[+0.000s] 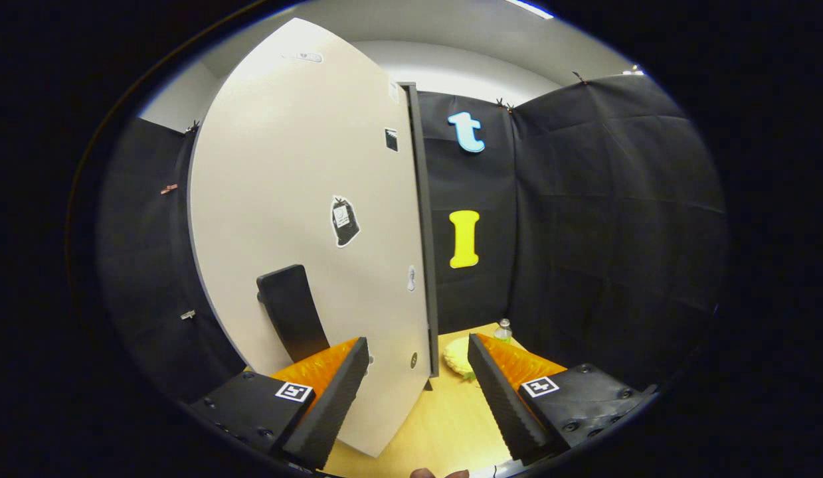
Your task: Open the shoe cabinet door, grab the shoes and put them into the shoe cabinet, then close the shoe cabinet door.
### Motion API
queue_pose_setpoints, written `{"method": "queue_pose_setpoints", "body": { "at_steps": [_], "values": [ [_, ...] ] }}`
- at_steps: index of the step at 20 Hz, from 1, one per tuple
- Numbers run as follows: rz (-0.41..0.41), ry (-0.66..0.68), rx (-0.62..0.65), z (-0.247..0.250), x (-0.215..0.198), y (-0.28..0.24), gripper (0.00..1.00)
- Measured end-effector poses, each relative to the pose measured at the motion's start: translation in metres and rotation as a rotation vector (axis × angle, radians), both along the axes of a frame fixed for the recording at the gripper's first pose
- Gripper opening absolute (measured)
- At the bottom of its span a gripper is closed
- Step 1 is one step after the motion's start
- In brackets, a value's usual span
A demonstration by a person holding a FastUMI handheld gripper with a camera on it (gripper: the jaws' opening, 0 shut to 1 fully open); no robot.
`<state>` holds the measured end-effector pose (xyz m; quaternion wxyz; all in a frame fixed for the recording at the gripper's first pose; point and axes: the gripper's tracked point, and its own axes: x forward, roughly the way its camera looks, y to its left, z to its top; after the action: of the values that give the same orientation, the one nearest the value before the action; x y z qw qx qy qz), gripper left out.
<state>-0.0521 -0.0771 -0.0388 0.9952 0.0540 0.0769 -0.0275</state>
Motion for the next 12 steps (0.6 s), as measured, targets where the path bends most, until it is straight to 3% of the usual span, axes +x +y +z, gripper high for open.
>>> {"method": "queue_pose_setpoints", "body": {
  "at_steps": [4, 12],
  "values": [
    [0.08, -0.017, 0.019, 0.008, 0.0, 0.037, 0.98],
    [0.106, -0.041, 0.018, 0.018, 0.01, 0.057, 0.98]
  ]
}}
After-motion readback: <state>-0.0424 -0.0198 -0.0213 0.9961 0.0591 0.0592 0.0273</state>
